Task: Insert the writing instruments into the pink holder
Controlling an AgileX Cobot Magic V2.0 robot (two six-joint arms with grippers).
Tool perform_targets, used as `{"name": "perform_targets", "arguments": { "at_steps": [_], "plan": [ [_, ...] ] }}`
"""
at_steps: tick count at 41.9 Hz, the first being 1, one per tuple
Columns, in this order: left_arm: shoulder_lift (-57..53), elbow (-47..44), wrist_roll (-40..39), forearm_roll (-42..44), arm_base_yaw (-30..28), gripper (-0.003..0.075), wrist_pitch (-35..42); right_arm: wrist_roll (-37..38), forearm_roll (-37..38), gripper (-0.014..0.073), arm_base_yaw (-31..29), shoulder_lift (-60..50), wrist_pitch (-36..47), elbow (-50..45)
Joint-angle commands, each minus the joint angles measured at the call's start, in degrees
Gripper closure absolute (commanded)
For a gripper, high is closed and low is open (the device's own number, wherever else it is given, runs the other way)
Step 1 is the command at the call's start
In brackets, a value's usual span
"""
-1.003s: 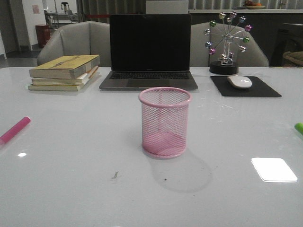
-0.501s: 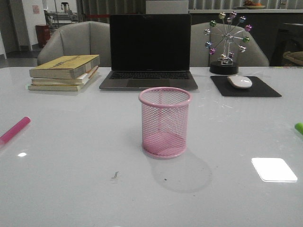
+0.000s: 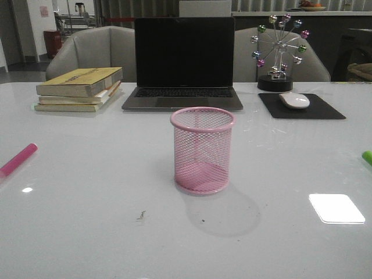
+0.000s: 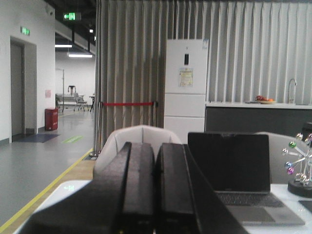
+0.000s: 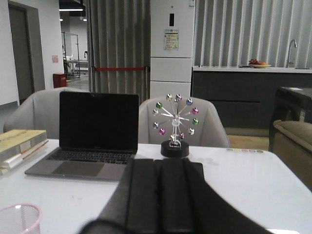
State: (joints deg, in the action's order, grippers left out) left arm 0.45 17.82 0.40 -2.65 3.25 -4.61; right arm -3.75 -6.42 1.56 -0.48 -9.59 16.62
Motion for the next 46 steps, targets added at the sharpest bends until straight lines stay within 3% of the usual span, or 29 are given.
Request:
{"name": "perform_targets", "arguments": {
  "at_steps": [1, 13, 23, 33, 37, 40, 46],
  "plan": [
    [3.8, 7.5, -0.1, -0.3, 0.4, 0.0629, -2.5, -0.1, -0.2, 0.0543, -0.3, 2.9, -2.1, 8.1],
    [17.2, 21.7, -0.1, -0.9, 0.4, 0.0629, -19.7, -0.1, -0.3, 0.0543, -0.3, 16.6, -19.6, 22.8],
    [25.2, 21.6, -0.1, -0.9, 0.4, 0.0629, -27.6, -0.1, -0.3, 0.0543, -0.3, 26.2, -27.6, 22.4],
    [31.3, 21.6, -0.1, -0.8, 0.4, 0.0629, -29.6, -0.1, -0.3, 0.0543, -0.3, 34.0, -28.1, 19.3],
    [33.2, 21.6, -0.1, -0.4, 0.4, 0.0626, -29.8, -0.1, -0.3, 0.0491, -0.3, 36.7, -28.3, 18.7],
    [34.2, 21.6, 0.0, -0.2, 0.4, 0.0575, -29.6, -0.1, -0.3, 0.0383, -0.3, 38.5, -28.3, 18.5],
    [35.1, 21.6, 0.9, -0.2, 0.4, 0.0252, -28.3, 0.6, 0.6, 0.0132, -0.5, 42.4, -27.7, 18.5]
  ]
}}
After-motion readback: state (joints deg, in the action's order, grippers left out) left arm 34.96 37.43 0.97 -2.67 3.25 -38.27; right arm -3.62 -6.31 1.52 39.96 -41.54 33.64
